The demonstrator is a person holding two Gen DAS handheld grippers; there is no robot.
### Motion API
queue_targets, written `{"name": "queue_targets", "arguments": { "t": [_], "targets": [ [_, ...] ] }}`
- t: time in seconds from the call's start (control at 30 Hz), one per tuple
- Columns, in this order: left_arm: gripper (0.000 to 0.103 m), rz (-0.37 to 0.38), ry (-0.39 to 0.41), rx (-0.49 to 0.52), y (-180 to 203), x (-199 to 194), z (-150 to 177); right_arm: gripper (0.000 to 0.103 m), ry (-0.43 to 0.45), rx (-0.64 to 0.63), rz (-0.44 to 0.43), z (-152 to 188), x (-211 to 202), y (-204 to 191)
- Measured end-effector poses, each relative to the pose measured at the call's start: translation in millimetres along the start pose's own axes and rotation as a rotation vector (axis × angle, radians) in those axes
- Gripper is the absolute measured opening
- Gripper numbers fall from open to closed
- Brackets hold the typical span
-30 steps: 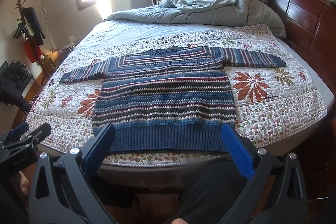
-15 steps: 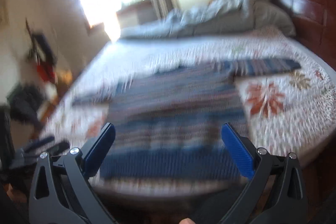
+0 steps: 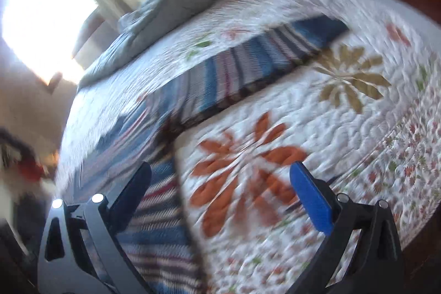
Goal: Fold small clothes
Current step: 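Grasp the sweater sleeve cuff with the right gripper and lift it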
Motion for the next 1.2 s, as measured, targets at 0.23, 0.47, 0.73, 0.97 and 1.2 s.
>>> {"name": "queue_targets", "arguments": {
  "t": [0.23,0.47,0.73,0.97,1.2],
  "targets": [
    [0.099,0.044,-0.021,0.015,-2.4,65.1,-23.8,0.049,-0.004,0.303,-0.111,-91.1,53.2,98.9],
    [0.099,0.029,-0.039,-0.025,-20.4,110.7,-35.3,0.039,0.008,0.479,-0.148,-149.4,102.4,159.6],
    [0.099,0.012,-0.054,-0.038,-29.9,136.6,-44.2,0.038,0.015,0.54,-0.093,-172.7,132.2,187.5],
    [0.099,0.077,-0.041,-0.072,-37.0,156.4,-67.5,0.044,0.008,0.508,-0.083,-185.8,147.9,173.8],
    [0.099,0.14,-0.08,-0.166,-57.8,178.0,-81.5,0.025,-0.006,0.46,-0.083,-198.5,150.8,156.0]
  ]
}}
Point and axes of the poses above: each gripper's, at about its wrist camera, not at the fingertips, and x roughly the way its jaws point, y to its right, z to its underside, the point moved 4 cm from there along x, roughly the way its jaws point, and after that the axes turned 9 degrees about z, right-handed, at the moved point
